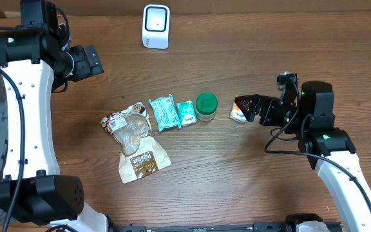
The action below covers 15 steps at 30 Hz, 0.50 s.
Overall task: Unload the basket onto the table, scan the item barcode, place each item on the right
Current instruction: 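Reach the right gripper toward the orange tissue pack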
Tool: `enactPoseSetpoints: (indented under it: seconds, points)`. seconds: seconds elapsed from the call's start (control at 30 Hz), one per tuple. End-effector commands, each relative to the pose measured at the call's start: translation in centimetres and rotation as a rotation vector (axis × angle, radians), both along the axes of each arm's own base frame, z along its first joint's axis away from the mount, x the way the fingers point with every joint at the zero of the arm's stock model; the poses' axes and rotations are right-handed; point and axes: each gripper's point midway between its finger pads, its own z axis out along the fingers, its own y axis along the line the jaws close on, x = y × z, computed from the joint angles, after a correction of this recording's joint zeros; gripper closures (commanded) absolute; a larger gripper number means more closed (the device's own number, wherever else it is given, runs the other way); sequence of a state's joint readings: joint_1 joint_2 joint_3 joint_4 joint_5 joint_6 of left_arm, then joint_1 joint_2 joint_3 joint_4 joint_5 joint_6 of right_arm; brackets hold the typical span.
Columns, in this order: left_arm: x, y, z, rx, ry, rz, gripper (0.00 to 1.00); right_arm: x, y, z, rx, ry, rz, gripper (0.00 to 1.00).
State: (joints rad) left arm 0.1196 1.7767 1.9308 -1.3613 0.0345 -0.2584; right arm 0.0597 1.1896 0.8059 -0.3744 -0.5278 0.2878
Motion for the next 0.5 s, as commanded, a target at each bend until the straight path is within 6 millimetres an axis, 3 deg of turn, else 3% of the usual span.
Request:
enactPoseSetpoints:
  seconds: [0.0,0.17,0.37,0.47]
  points:
    - [0.0,-0.2,0.7,-0.007,-0.022,-0.005,0.00,1.6,-1.3,1.0,-0.054,-0.056,-0.070,0.10]
    - [0.0,-0.2,0.7,-0.007,-0.022,-0.005,0.00,3.4,-2.5,-0.2,-0.096,-0.059,-0.139,0.21]
    - [0.0,-0.2,0.7,-0.007,-0.022,-0.005,0.00,4.6,-2.4,-4.8,-0.075,0.077,-0.163,0.27]
    - [0.0,-0.2,0.7,-0.007,-0.023,-0.005,0.00,4.3,-2.4,-5.8,-0.082,0.114,-0.163,0.27]
